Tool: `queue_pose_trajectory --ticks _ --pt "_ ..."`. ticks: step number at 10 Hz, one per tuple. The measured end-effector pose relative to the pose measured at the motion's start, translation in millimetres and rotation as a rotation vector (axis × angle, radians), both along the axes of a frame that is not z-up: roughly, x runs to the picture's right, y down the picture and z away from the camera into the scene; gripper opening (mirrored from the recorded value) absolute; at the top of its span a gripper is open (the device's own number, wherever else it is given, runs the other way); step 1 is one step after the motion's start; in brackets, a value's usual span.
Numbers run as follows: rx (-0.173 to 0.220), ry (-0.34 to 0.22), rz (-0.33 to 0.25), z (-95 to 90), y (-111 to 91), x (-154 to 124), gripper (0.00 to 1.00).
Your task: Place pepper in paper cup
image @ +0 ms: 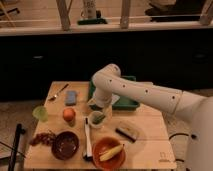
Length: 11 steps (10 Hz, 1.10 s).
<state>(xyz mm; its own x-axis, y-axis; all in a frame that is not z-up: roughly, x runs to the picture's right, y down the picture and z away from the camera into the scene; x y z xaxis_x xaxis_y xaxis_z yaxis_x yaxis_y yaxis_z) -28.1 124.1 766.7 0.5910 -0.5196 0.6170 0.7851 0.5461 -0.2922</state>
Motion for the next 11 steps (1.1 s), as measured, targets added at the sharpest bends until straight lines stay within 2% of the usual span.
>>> queue_pose_trajectory --ticks 11 --pt "-0.013 -0.017 -0.013 1.1 -5.3 3.4 0.8"
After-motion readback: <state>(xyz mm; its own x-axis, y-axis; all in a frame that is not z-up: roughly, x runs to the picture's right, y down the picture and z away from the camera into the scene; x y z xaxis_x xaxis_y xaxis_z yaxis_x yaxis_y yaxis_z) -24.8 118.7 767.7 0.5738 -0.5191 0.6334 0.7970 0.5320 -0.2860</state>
